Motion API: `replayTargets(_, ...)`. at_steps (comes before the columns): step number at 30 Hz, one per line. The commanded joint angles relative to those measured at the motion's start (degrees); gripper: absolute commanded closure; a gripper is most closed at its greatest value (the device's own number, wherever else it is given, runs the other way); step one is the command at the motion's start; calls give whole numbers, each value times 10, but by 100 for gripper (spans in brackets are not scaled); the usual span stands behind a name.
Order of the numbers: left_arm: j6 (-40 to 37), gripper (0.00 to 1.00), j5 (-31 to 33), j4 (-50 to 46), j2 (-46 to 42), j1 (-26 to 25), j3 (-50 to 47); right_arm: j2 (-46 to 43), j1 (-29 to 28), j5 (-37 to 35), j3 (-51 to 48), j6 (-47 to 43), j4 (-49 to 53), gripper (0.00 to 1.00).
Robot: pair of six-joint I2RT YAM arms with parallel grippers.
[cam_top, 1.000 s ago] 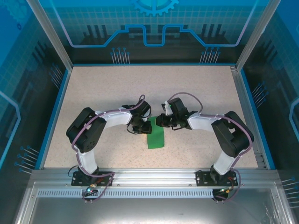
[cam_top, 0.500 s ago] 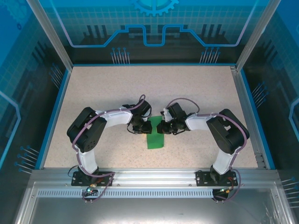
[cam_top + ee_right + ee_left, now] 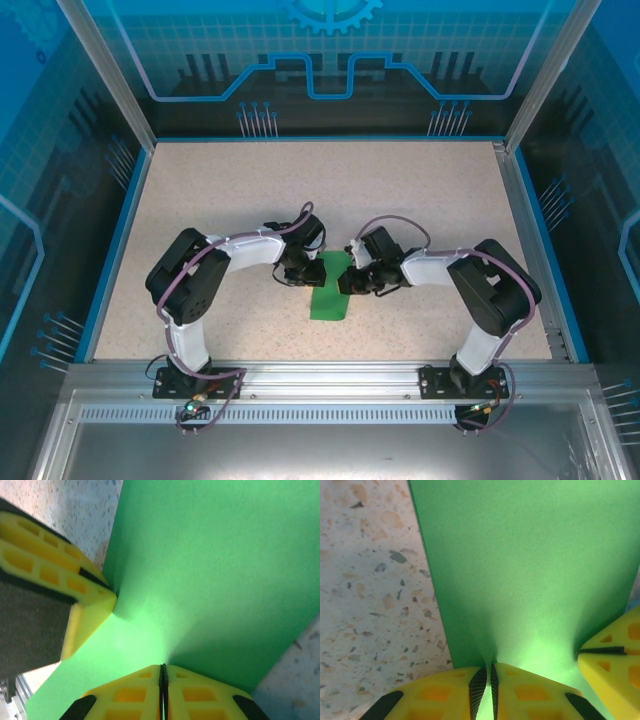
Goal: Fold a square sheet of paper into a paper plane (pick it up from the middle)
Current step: Fold the square sheet of paper in half at the center of the table.
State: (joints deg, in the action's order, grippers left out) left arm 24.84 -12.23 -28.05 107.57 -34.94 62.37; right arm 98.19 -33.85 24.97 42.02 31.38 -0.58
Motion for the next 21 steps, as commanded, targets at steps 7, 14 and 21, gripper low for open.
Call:
replayTargets(7,-16,80,96,-72,86,3,-43,-46,-37,-14,-56,-6,82,89)
replayTargets(14,-17,80,91,-69,86,3,-42,-98,-42,-19,-57,50,41,90)
replayTargets(21,-19,80,90,-65,80,3,-46,-76,-47,-12,-39,104,-34,90)
